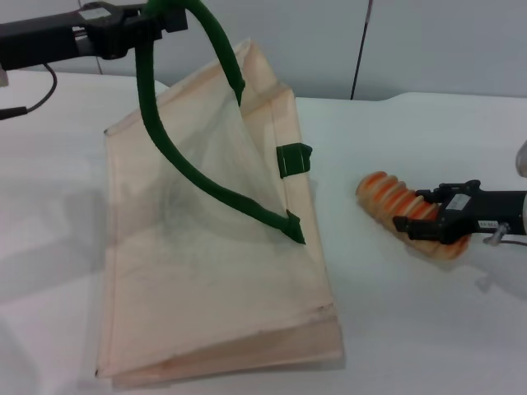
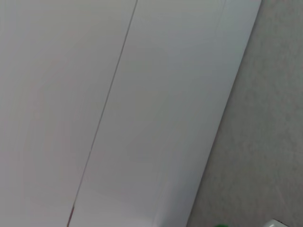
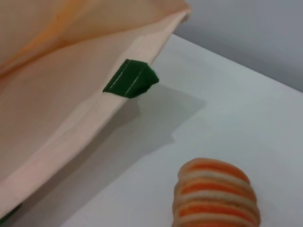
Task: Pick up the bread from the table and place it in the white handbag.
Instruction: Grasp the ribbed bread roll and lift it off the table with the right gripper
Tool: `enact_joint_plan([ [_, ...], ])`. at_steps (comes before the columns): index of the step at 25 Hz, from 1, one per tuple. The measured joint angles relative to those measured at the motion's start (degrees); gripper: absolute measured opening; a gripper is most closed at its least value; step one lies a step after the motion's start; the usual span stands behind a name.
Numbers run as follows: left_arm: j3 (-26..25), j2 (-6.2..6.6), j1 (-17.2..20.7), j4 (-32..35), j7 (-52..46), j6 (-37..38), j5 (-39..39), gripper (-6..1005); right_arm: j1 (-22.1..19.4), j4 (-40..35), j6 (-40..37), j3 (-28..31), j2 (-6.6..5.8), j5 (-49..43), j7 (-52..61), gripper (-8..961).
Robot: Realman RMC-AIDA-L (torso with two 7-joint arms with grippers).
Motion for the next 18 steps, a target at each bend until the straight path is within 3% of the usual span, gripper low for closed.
enact_joint_plan([
  [7,0.00,0.03,-0.15,0.00,-0.15,0.00,0.02,128,0.06,-0.29,-0.14,1.56,-0.06,0.87,0.03,646],
  [13,0.00,0.09,-0.21,0.00,-0.31,0.04,0.02,129,-0.23,-1.17,0.40,7.30,-0.15,0.92,-0.24,605],
  [18,0.00,0.13,-0.44,0.00,-0.29,0.04,0.03,128,-0.56,-3.71,9.00,11.92,-0.34,0.96,-2.67,564],
])
